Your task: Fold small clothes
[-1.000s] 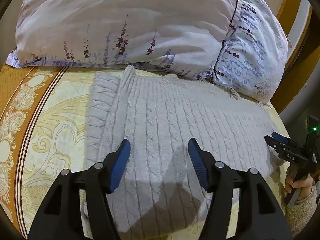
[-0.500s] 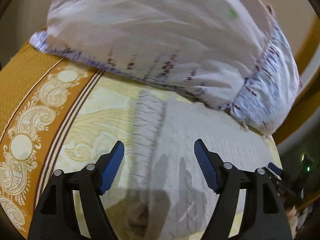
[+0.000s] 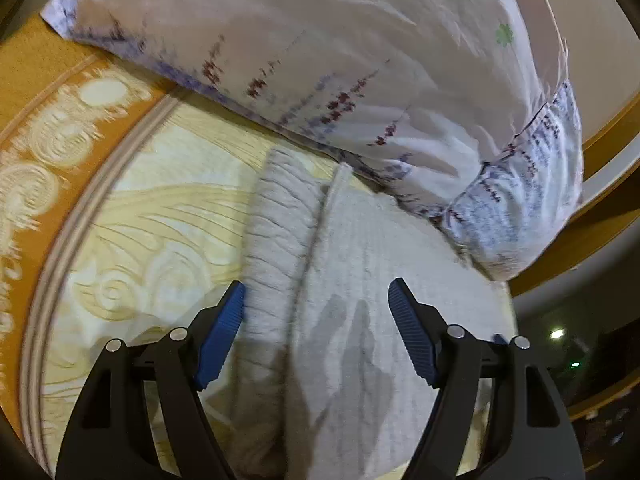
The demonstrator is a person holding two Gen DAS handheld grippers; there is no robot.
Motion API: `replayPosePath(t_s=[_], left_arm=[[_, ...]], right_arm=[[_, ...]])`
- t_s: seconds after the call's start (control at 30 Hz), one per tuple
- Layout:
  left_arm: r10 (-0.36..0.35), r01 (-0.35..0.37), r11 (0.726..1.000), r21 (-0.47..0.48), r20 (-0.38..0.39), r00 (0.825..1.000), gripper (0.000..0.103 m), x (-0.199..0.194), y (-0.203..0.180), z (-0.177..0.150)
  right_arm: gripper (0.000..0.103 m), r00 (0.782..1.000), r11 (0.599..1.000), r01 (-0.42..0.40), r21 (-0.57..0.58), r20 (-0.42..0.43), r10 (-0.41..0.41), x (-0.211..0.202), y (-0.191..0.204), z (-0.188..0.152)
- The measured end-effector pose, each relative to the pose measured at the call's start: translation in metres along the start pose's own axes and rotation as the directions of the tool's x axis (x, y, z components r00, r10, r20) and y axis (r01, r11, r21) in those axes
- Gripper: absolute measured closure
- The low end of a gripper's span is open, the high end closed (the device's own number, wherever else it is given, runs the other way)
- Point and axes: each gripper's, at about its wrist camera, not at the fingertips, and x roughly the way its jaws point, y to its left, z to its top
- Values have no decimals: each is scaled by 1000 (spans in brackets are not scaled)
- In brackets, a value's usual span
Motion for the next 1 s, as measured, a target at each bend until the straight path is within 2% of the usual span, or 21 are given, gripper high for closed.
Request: replayPosePath(t_s=[0.13, 0.17, 0.23, 0.33, 0.4, 0.5, 0.57, 0.8, 1.0], left_arm=[[-8, 8, 1000, 1, -10, 1000, 33, 4, -4, 1], [-11, 11, 1000, 0, -16, 1000, 38, 6, -4, 2], [-15, 15, 1000, -11, -23, 1000, 41, 8, -5, 2], [-19, 18, 1000, -23, -43, 999, 51, 14, -8, 1], [-11, 10, 1000, -18, -60, 998, 64, 19, -12, 0], [0, -1, 1000, -6, -78, 997, 77, 25, -23, -4], [-9, 8, 1000, -8, -72, 997, 79, 25, -29, -4], [-122, 121, 993, -13, -46, 991, 83, 15, -64, 1], [-259, 261, 965, 12, -87, 962, 83, 22, -116, 8]], right_arm=[[16, 1000, 1000, -6, 3, 5, 6, 0, -1, -1], [16, 1000, 1000, -8, 5, 5, 8, 0, -1, -1], [16, 1000, 1000, -10, 6, 7, 10, 1, -1, 0], [16, 1000, 1000, -13, 6, 9, 13, 1, -1, -1], [16, 1000, 1000, -15, 8, 9, 15, 1, -2, -1], [16, 1000, 1000, -18, 9, 9, 18, 1, -2, -1], [15, 1000, 1000, -21, 10, 8, 21, 1, -2, -1], [16, 999, 999, -40, 31, 8, 40, -3, -7, -2], [16, 998, 996, -47, 71, 43, 44, -18, -23, -3]])
